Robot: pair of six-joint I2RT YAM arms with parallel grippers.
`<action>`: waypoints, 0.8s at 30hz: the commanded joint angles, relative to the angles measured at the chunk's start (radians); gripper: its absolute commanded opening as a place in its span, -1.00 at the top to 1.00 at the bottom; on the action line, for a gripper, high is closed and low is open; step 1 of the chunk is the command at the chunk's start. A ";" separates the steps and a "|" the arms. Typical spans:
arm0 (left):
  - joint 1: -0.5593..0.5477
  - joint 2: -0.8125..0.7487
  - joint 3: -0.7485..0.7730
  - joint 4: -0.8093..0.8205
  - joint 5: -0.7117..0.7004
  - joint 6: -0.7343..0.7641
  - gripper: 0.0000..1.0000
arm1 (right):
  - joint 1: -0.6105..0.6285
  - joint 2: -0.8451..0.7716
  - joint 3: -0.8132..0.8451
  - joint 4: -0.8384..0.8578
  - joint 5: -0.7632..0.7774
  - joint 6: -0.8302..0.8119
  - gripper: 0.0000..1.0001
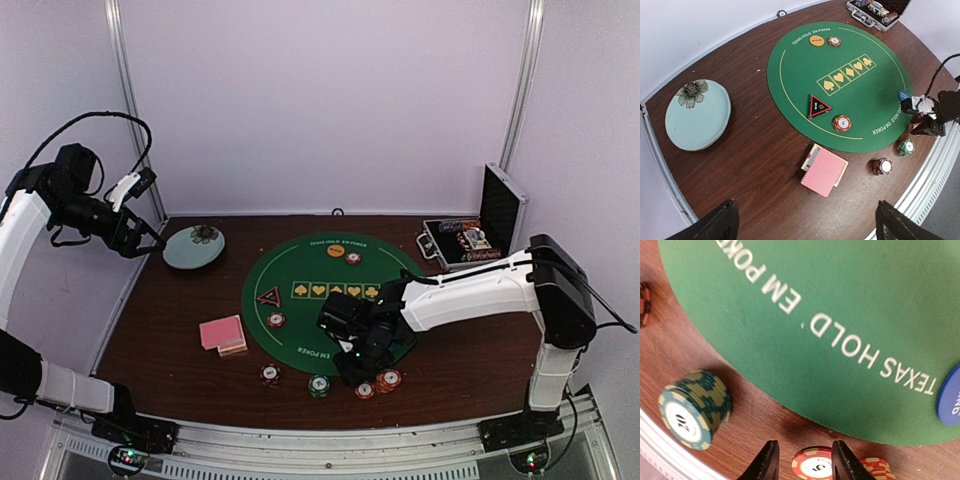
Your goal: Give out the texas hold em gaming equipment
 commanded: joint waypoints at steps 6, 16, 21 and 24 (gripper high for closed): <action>0.002 -0.018 0.003 0.034 0.007 0.004 -0.95 | -0.043 -0.038 0.114 -0.078 0.034 -0.045 0.07; 0.003 -0.009 0.007 0.033 0.020 0.003 -0.95 | -0.056 -0.195 -0.023 -0.198 0.071 0.022 -0.28; 0.002 -0.007 0.009 0.033 0.023 0.002 -0.95 | -0.056 -0.255 -0.101 -0.200 0.052 0.055 -0.46; 0.002 -0.008 0.007 0.033 0.024 0.003 -0.95 | -0.056 -0.257 -0.122 -0.183 0.031 0.066 -0.58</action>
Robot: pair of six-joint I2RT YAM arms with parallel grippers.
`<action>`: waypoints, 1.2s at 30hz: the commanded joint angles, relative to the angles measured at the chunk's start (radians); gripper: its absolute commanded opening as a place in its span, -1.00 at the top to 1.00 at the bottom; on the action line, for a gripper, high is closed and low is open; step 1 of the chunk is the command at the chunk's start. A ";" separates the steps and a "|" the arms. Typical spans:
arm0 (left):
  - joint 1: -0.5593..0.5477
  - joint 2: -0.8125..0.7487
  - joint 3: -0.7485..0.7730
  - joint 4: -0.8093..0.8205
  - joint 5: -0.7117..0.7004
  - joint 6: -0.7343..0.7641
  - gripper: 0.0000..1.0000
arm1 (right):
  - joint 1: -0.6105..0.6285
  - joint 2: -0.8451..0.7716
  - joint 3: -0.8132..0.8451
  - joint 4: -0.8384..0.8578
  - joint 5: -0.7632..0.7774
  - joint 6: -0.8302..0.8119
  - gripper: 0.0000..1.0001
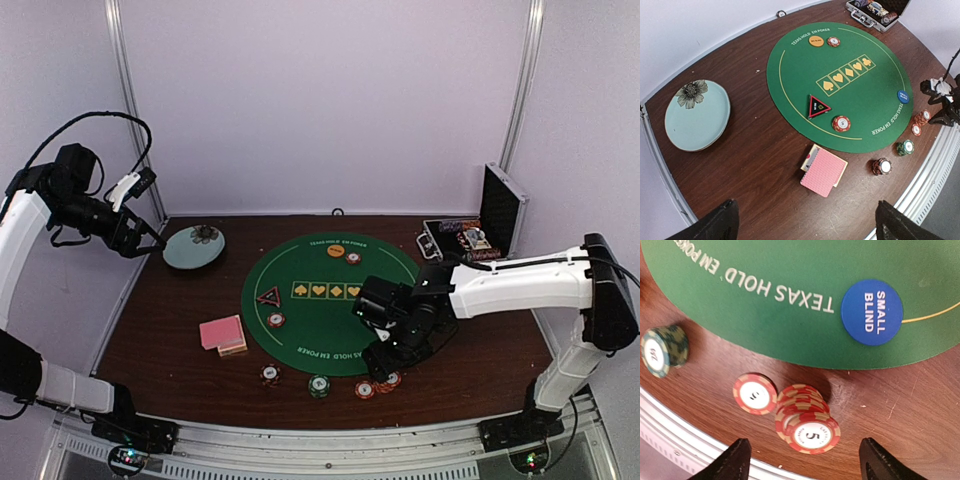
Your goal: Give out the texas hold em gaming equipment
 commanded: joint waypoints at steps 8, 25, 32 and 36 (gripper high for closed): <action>0.002 -0.011 0.009 0.032 0.012 0.003 -0.95 | -0.009 0.040 -0.055 0.072 -0.044 0.047 -0.69; 0.002 -0.009 0.016 0.031 0.011 0.001 -0.95 | -0.027 0.083 -0.066 0.106 -0.048 0.043 -0.49; 0.002 -0.007 0.024 0.032 0.008 0.001 -0.95 | -0.028 0.085 -0.062 0.103 -0.049 0.041 -0.30; 0.002 -0.006 0.026 0.032 0.007 0.000 -0.95 | -0.027 0.087 -0.061 0.095 -0.044 0.039 -0.27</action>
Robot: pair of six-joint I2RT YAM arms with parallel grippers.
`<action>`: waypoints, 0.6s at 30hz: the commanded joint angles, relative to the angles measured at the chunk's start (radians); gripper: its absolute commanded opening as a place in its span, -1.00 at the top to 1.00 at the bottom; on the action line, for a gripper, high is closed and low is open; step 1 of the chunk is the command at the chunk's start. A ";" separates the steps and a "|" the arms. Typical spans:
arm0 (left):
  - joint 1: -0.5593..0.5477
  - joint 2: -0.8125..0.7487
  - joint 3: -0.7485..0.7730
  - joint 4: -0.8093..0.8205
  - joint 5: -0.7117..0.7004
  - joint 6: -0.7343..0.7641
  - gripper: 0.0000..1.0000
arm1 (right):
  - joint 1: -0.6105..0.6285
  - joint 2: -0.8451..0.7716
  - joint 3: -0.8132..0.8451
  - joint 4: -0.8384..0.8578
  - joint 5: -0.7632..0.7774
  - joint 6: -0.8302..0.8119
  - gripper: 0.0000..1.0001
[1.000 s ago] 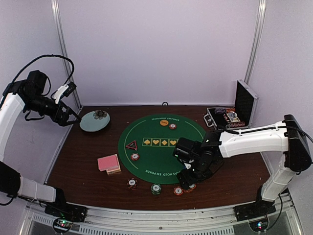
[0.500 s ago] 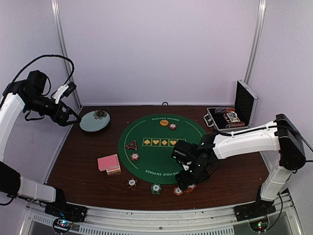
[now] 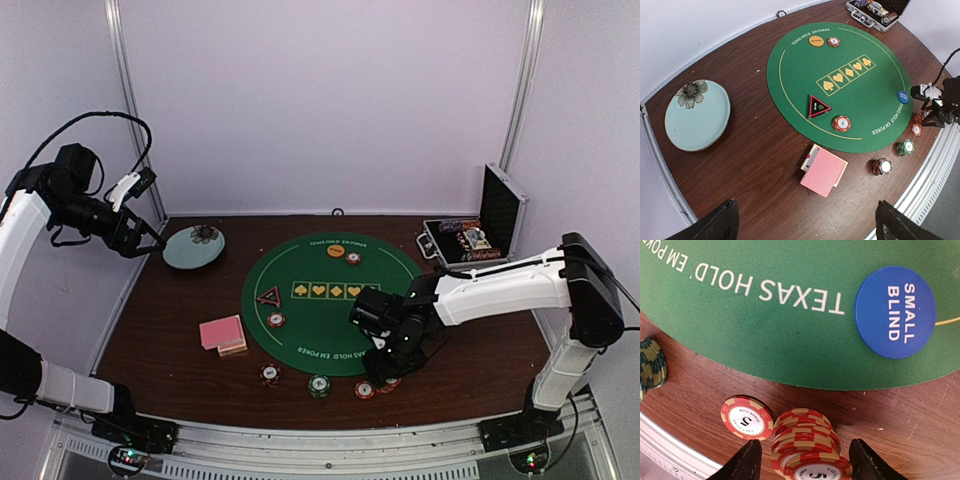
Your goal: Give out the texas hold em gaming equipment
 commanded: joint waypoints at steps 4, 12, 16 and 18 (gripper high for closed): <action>0.002 -0.007 0.024 0.032 0.007 0.001 -0.95 | -0.005 0.012 0.010 -0.016 0.019 0.002 -0.19; 0.002 -0.009 0.022 0.032 0.001 0.002 -0.95 | -0.003 0.020 0.027 -0.034 0.028 -0.001 0.02; 0.003 -0.009 0.021 0.032 0.001 0.003 -0.95 | -0.003 0.020 0.030 -0.038 0.029 -0.001 0.08; 0.002 -0.009 0.021 0.032 0.001 0.003 -0.95 | -0.002 0.017 0.034 -0.041 0.030 -0.001 0.12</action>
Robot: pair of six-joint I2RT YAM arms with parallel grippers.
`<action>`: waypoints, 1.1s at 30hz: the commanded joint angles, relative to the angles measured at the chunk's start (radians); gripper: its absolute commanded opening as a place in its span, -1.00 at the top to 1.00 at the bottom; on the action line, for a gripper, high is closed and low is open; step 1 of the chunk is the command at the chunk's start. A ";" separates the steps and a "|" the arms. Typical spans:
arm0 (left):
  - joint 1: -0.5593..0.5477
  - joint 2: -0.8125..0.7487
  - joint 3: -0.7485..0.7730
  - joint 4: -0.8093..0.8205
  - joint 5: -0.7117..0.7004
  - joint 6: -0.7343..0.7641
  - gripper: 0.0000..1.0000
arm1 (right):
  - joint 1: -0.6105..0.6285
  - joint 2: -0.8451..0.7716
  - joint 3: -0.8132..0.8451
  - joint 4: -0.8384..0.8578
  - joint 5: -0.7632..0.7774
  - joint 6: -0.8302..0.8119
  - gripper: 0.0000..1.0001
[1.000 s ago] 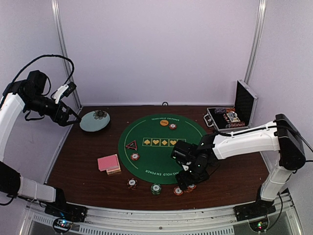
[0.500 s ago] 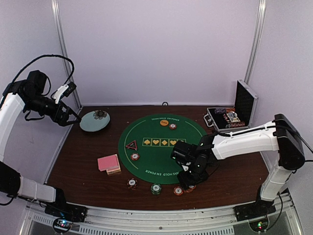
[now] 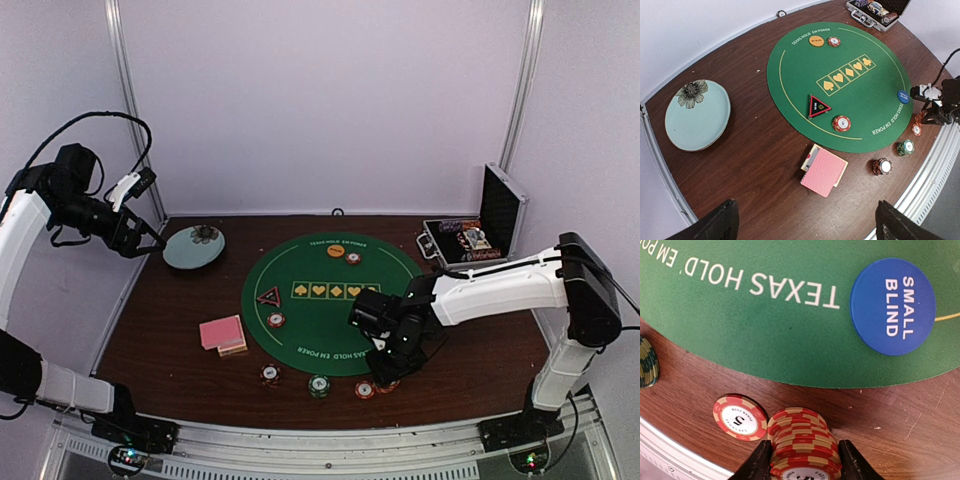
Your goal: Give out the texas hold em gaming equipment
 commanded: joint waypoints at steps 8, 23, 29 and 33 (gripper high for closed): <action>0.002 -0.009 0.021 0.032 0.002 0.004 -0.95 | -0.002 -0.015 0.069 -0.068 0.035 -0.016 0.33; 0.002 -0.014 0.023 0.032 -0.003 0.004 -0.95 | -0.083 -0.006 0.244 -0.200 0.042 -0.101 0.42; 0.002 -0.015 0.026 0.032 -0.007 0.006 -0.95 | -0.183 0.046 0.262 -0.184 0.032 -0.165 0.43; 0.002 -0.012 0.027 0.032 -0.004 0.006 -0.95 | -0.259 0.073 0.246 -0.148 0.026 -0.199 0.43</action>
